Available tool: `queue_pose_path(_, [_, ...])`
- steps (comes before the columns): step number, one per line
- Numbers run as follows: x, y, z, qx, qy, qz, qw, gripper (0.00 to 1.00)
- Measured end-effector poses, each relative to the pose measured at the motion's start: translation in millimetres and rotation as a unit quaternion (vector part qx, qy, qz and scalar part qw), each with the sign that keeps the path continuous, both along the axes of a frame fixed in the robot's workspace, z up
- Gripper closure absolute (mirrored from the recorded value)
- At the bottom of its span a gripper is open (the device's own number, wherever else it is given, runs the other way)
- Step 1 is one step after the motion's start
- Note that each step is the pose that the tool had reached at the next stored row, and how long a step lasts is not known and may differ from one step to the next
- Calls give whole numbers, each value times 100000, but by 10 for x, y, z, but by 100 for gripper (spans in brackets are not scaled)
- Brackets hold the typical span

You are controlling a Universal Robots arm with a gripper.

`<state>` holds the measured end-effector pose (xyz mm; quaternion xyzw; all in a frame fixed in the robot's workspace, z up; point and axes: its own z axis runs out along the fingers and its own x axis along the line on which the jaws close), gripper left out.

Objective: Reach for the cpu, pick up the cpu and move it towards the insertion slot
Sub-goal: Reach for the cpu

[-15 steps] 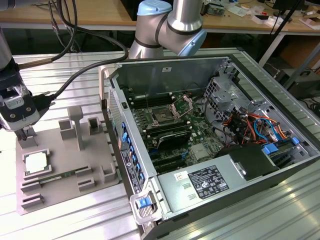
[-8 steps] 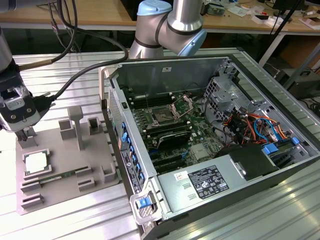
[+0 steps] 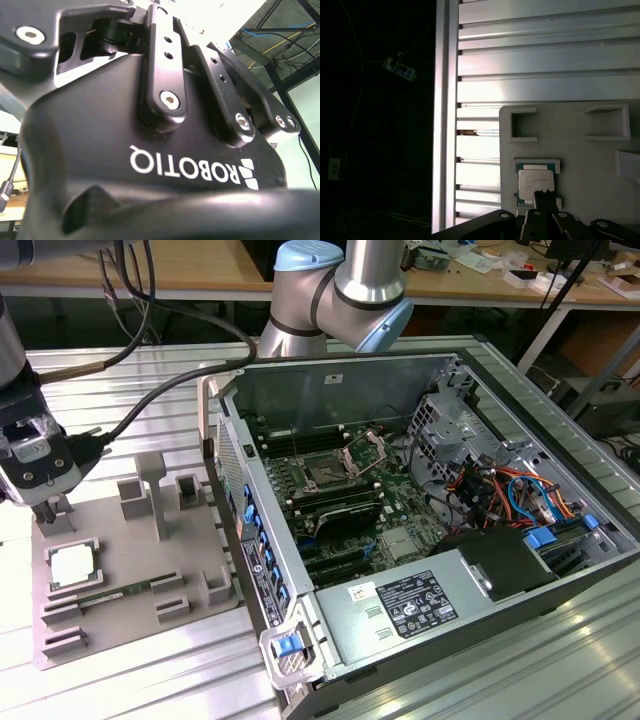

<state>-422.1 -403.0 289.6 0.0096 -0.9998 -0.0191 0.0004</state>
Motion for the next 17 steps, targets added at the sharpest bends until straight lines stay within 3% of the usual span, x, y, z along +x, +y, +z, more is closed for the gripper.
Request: queue_pose_path(17, [0,0,-43,0,2,-2,100000,89])
